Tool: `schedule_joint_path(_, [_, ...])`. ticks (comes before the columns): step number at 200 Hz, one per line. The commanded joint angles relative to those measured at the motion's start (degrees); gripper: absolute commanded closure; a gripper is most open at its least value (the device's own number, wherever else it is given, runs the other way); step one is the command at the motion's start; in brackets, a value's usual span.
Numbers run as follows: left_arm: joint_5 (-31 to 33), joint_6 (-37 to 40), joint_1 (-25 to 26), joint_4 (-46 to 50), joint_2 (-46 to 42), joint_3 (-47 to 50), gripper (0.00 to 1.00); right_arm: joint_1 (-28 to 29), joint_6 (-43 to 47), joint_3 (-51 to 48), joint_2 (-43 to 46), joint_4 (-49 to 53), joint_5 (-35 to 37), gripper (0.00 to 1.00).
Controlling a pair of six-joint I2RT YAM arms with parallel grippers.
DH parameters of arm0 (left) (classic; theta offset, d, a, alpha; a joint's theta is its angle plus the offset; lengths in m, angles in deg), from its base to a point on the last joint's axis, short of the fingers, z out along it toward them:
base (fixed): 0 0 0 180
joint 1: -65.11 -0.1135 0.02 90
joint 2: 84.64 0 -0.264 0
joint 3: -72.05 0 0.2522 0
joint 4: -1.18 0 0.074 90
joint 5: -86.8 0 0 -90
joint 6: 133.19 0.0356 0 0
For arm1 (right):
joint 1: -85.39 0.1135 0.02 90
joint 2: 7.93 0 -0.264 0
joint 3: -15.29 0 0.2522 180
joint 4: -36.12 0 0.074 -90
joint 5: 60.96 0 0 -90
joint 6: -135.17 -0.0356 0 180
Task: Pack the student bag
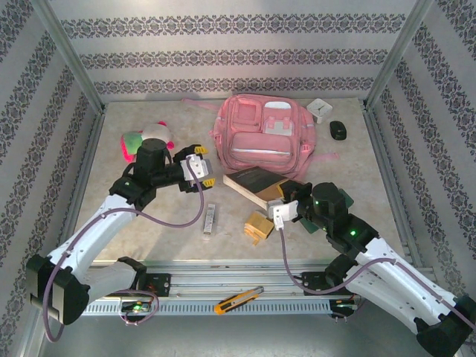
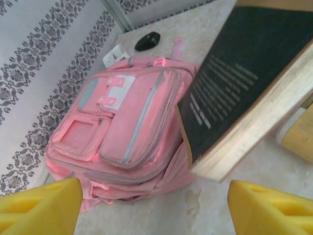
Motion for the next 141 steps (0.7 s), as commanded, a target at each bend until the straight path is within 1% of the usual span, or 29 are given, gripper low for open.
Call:
schedule_joint_path(1, [0.9, 3.0, -0.3, -1.6, 2.3, 0.3, 0.22, 0.6, 5.7, -0.4, 1.4, -5.3, 5.6, 1.0])
schedule_joint_path(13, [0.5, 3.0, -0.2, -2.5, 3.7, 0.1, 0.22, 0.6, 3.1, -0.3, 1.5, -4.9, 6.3, 1.0])
schedule_joint_path(25, [0.2, 2.7, -0.3, -3.9, 5.0, -0.3, 0.22, -0.6, -4.6, 1.1, 0.6, -4.6, 7.2, 1.0])
schedule_joint_path(38, [1.2, 2.0, -0.2, -7.9, 6.9, 0.3, 0.22, -4.8, -20.1, 6.3, -3.0, 0.3, 8.0, 1.0])
schedule_joint_path(42, [1.9, 1.9, -0.2, -9.3, 7.6, 0.5, 0.22, -7.1, -24.9, 8.1, -4.7, 2.0, 7.6, 1.0])
schedule_joint_path(52, [2.4, 2.5, -0.1, -10.8, 9.5, -0.1, 0.22, -11.7, -33.7, 12.7, -8.1, 8.4, 3.3, 1.0])
schedule_joint_path(57, [2.5, 3.2, 0.0, -10.7, 10.6, -0.7, 0.22, -13.7, -36.9, 14.2, -9.2, 9.7, 0.6, 1.0])
schedule_joint_path(66, [3.1, 4.2, 0.5, -10.7, 13.1, -2.2, 0.22, -16.2, -42.9, 15.3, -10.9, 8.8, -1.8, 1.0])
schedule_joint_path(83, [3.0, 6.5, 1.7, -11.1, 17.6, -4.7, 0.22, -19.7, -53.2, 15.4, -12.3, 4.8, -3.6, 1.0])
schedule_joint_path(99, [3.0, 8.2, 3.2, -11.8, 22.4, -7.3, 0.22, -23.5, -62.5, 15.8, -13.4, 3.5, -5.1, 1.0])
schedule_joint_path(116, [3.9, 8.5, 4.6, -13.9, 28.1, -10.5, 0.22, -27.1, -73.4, 16.2, -14.5, 3.6, -5.3, 1.0])
schedule_joint_path(130, [4.3, 7.7, 5.2, -16.6, 32.9, -13.2, 0.22, -29.3, -79.9, 16.3, -15.1, 5.0, -5.9, 1.0])
schedule_joint_path(141, [4.0, 7.8, 5.7, -16.8, 36.4, -16.2, 0.22, -30.9, -84.4, 16.1, -15.2, 5.7, -7.0, 1.0])
